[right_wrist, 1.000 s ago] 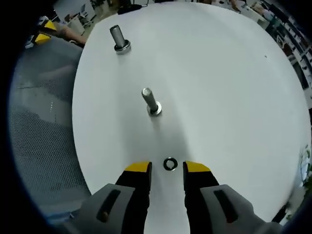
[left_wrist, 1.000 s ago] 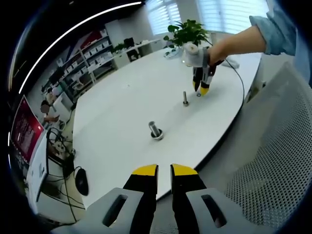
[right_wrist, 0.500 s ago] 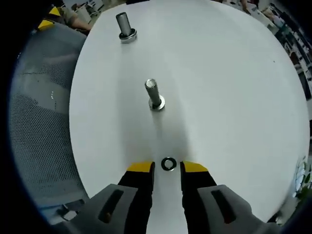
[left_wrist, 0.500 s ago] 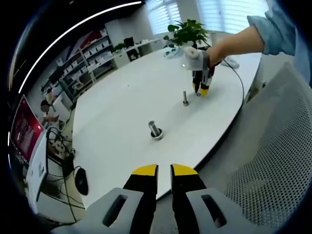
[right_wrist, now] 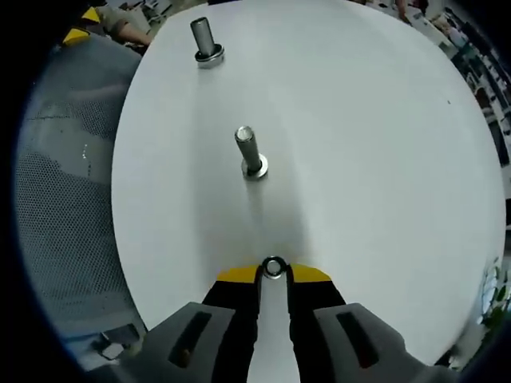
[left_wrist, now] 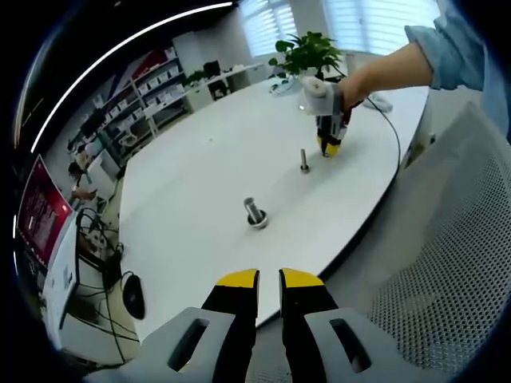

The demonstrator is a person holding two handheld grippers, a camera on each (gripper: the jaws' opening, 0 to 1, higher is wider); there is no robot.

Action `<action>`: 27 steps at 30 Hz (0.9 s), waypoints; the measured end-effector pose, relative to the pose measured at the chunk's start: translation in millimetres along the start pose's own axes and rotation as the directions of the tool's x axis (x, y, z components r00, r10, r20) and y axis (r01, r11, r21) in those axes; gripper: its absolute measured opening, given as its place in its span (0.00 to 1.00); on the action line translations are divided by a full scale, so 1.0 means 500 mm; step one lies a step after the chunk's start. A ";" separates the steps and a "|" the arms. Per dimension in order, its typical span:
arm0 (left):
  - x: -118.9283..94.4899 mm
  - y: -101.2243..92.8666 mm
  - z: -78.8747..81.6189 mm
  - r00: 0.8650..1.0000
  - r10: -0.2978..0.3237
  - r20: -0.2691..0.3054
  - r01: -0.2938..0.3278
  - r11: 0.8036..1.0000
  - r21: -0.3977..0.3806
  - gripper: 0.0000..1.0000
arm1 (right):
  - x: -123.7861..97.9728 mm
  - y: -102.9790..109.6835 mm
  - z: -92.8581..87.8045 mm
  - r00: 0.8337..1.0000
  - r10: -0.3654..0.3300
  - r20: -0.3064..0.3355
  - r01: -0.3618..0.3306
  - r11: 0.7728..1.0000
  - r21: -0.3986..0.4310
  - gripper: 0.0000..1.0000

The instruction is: Place the washer onto the threaded stud by aligning its center hole with the stud, sliding it down to the base, and recovering from edge contact or off-axis alignment until the washer reaches the visible bottom stop.

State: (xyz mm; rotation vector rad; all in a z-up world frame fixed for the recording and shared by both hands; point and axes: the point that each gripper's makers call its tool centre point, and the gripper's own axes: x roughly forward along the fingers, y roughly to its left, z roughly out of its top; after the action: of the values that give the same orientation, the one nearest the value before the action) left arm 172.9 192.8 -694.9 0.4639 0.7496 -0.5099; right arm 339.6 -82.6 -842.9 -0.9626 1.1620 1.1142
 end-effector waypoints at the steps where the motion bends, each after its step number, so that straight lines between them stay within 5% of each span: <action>1: 0.000 0.000 0.000 1.000 0.000 0.000 0.000 1.000 0.000 0.07 | 0.000 0.000 0.000 1.000 -0.001 0.003 0.001 1.000 0.009 0.14; 27: -0.001 -0.002 0.003 1.000 -0.001 0.008 0.001 1.000 0.004 0.07 | -0.075 0.006 0.046 0.995 -0.027 0.091 0.030 0.999 -0.033 0.14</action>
State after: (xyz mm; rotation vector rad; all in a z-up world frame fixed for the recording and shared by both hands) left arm 172.9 191.3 -693.9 0.4653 0.7417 -0.5145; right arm 339.6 -65.4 -802.1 -0.9427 1.0559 1.1465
